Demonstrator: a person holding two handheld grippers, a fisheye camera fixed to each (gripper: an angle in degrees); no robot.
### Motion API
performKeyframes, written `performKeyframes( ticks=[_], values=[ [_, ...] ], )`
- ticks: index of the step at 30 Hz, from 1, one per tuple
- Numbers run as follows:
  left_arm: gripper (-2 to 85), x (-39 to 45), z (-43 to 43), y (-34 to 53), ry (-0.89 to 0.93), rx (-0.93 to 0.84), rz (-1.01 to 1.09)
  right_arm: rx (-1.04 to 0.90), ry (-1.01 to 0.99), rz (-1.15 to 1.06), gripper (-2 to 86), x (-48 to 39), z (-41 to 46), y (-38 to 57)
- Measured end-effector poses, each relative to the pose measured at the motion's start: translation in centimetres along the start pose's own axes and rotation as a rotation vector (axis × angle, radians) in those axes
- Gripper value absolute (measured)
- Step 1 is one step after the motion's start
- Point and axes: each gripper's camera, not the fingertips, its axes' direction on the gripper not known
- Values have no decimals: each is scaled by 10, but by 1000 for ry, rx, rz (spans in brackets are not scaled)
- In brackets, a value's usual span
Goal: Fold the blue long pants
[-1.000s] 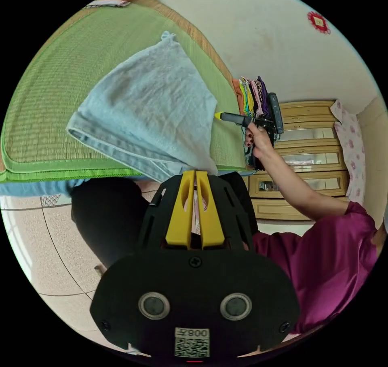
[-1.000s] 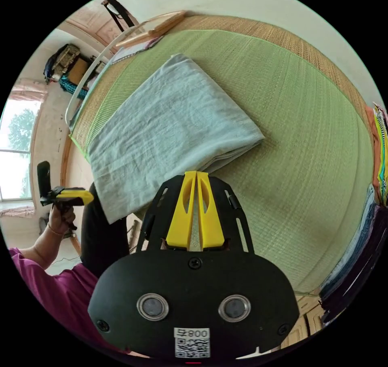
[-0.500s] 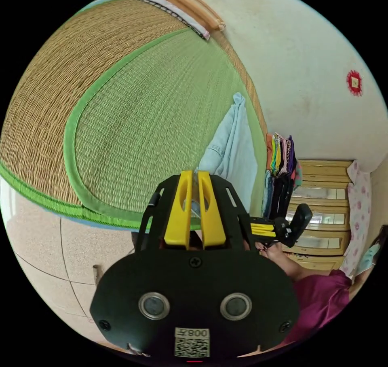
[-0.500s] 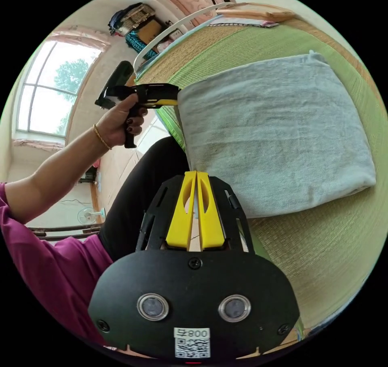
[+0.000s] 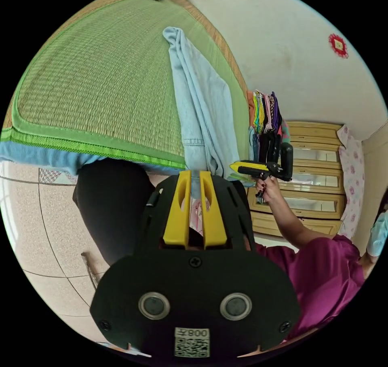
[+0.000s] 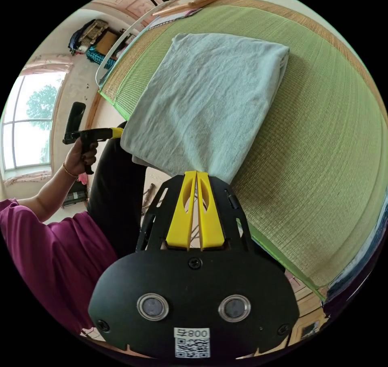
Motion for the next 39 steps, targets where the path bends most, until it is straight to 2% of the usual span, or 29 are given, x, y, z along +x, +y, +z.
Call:
performKeyframes(
  ticks=[3, 8, 18, 24, 29, 33, 39],
  values=[
    [95, -15, -4, 17, 70, 32, -53, 48, -26, 34, 1, 11, 4, 17],
    [135, -25, 29, 29, 177, -22, -101, 148, -68, 99, 1, 20, 12, 49],
    [161, -41, 27, 52, 277, 18, -152, 324, -354, 315, 0, 72, 55, 146],
    [165, -51, 17, 83, 361, 71, -179, 454, -345, 333, 0, 99, 45, 159],
    [171, -50, 17, 98, 285, 49, -173, 408, -310, 393, 1, 134, 75, 155],
    [167, -46, 23, 98, 204, 7, -157, 465, -450, 451, 2, 163, 94, 178],
    [112, -60, 31, 109, 275, -24, -204, 496, -519, 478, 11, 182, 108, 206]
  ],
)
